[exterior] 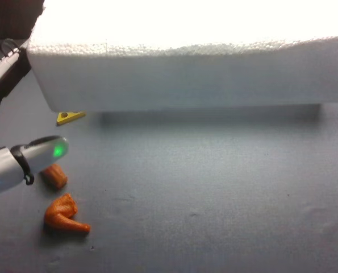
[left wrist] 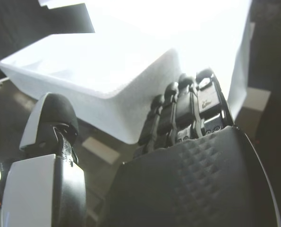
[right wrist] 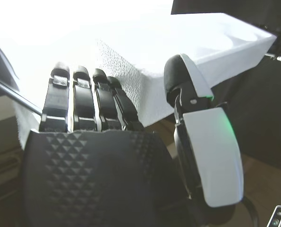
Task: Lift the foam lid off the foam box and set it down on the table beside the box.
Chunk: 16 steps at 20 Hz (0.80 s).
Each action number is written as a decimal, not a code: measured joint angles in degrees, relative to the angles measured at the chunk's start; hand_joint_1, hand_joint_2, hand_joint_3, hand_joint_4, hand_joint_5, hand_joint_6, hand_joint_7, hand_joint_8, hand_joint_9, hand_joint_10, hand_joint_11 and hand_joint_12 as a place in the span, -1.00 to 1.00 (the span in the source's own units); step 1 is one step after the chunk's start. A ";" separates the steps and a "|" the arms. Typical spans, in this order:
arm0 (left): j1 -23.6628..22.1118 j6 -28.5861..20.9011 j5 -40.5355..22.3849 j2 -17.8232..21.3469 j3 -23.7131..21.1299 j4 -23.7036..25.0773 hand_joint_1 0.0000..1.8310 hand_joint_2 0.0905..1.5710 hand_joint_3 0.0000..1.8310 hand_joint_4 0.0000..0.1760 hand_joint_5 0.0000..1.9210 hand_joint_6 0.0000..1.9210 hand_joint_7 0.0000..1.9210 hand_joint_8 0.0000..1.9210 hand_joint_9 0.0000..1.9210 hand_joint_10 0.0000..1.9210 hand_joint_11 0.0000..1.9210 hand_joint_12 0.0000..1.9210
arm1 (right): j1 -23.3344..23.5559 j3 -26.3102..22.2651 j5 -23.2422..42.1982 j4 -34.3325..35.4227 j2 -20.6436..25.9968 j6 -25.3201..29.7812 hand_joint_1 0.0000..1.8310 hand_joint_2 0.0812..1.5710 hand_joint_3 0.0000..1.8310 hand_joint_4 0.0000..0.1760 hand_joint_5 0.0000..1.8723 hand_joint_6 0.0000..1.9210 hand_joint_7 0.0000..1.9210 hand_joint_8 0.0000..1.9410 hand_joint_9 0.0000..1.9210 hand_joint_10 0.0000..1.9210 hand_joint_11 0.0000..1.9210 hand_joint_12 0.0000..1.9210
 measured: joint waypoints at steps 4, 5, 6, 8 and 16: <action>3.39 0.02 -0.66 0.39 -1.81 0.11 -0.27 0.48 -1.00 0.27 -1.00 -1.00 -1.00 -1.00 -1.00 -1.00 -1.00 -1.00 | -2.75 -1.70 0.76 0.07 0.35 0.52 -0.37 0.68 -1.00 -1.00 -1.00 -1.00 -1.00 -1.00 -1.00 -1.00 -1.00 -1.00; 3.61 0.02 -0.63 0.39 -1.97 0.09 -0.24 0.50 -0.99 0.56 -1.00 -1.00 -1.00 -1.00 -1.00 -1.00 -1.00 -1.00 | -3.13 -1.79 0.74 0.09 0.35 0.66 -0.39 0.66 -1.00 -1.00 -1.00 -1.00 -1.00 -1.00 -1.00 -1.00 -1.00 -1.00; 4.70 -0.13 -0.74 0.35 -2.03 0.26 -0.25 0.51 -0.99 0.45 -1.00 -1.00 -1.00 -1.00 -1.00 -1.00 -1.00 -1.00 | -4.57 -2.03 0.66 0.00 0.33 1.11 -0.38 0.66 -1.00 -1.00 -1.00 -1.00 -1.00 -1.00 -1.00 -1.00 -1.00 -1.00; 4.87 -0.61 -0.11 -0.17 -1.64 0.28 -0.29 0.51 -0.99 0.27 -1.00 -1.00 -1.00 -1.00 -1.00 -1.00 -1.00 -1.00 | -5.66 -2.03 0.59 0.31 0.00 1.70 -0.33 0.68 -1.00 -1.00 -1.00 -1.00 -1.00 -1.00 -1.00 -1.00 -1.00 -1.00; 4.87 -3.04 5.27 -3.32 0.50 1.01 -0.28 0.50 -1.00 0.00 -1.00 -1.00 -1.00 -1.00 -1.00 -1.00 -1.00 -1.00 | -7.72 -0.74 -0.70 2.16 -2.45 3.85 -0.33 0.68 -1.00 -1.00 -1.00 -1.00 -1.00 -1.00 -1.00 -1.00 -1.00 -1.00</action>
